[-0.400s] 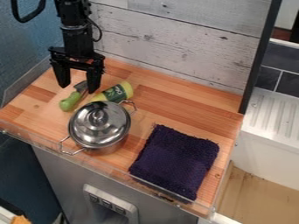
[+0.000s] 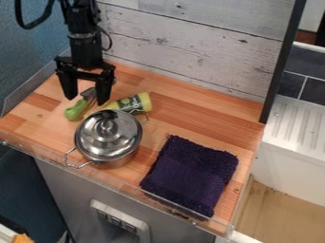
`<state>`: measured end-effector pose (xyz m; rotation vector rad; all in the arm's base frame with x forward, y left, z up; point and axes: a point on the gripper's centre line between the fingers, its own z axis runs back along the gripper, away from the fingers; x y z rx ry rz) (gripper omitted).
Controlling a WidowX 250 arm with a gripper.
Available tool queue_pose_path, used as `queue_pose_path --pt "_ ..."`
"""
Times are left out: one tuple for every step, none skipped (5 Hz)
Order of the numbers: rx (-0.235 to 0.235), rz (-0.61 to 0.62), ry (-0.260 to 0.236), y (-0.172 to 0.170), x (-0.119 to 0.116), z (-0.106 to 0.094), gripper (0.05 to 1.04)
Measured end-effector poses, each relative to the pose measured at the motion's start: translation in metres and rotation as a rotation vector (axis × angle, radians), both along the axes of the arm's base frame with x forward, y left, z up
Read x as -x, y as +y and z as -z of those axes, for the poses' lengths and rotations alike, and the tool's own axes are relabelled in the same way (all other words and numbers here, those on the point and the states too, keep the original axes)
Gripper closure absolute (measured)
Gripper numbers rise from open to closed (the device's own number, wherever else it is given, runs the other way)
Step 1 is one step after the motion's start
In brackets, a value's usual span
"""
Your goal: Move the purple cloth to the top of the silver pot
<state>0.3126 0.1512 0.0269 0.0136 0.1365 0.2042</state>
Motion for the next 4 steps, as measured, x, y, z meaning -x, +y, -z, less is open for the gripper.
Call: queue_pose_path --pt "-0.022 -0.003 -0.106 -0.004 -0.004 -0.038 0.083" --pt "-0.033 0.037 -0.217 -0.022 -0.001 -0.073 0.083" --pt "-0.032 0.111 -0.242 -0.067 0.006 -0.087 0.083" --pt "0.000 0.176 -0.224 -0.108 0.028 -0.073 0.083"
